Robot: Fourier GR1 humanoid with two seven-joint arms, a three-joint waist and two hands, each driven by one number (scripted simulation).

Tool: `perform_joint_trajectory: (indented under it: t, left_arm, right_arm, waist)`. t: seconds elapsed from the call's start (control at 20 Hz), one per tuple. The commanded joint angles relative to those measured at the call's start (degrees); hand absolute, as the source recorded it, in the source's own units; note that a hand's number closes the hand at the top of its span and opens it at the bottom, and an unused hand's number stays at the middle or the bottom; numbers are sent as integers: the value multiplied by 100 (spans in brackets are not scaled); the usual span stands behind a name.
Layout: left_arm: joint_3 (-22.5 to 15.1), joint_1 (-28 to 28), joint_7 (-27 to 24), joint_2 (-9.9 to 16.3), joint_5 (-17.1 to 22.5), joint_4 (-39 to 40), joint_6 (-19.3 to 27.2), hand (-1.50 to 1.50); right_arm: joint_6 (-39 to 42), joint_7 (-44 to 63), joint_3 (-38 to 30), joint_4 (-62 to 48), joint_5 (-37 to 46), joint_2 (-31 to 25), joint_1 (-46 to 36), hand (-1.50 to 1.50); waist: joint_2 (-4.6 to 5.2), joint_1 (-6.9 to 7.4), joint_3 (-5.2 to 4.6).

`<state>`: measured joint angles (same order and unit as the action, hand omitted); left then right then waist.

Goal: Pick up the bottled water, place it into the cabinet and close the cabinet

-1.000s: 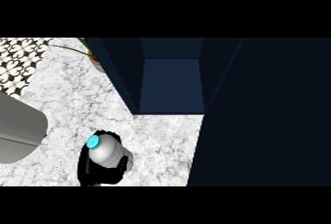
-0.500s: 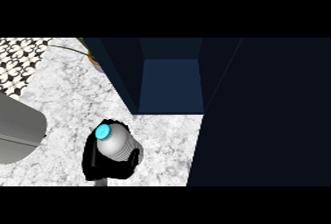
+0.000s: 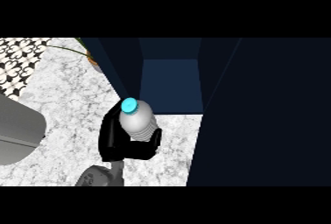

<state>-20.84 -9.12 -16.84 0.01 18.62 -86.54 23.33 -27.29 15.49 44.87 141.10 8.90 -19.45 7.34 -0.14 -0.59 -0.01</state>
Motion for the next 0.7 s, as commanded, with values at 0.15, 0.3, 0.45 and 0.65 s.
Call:
perform_joint_trajectory:
  t: [0.15,0.3,0.45,0.65]
  left_arm:
    - [114,-1452,475,-1,-43,408,887,150]
    - [-147,-1431,255,-1,-25,706,1182,150]
    - [359,-2134,682,40,-209,1087,1022,150]
    - [575,-2690,639,0,-317,1846,1010,150]
  right_arm:
    - [-64,87,318,680,548,-166,309,-150]
    - [120,246,-82,834,171,-370,277,-150]
    - [-75,527,187,700,514,37,-62,-150]
    - [-190,144,423,355,621,57,186,-150]
  waist:
    - [-3,-68,0]
    - [8,-19,1]
    - [2,-12,-3]
    - [6,-31,-1]
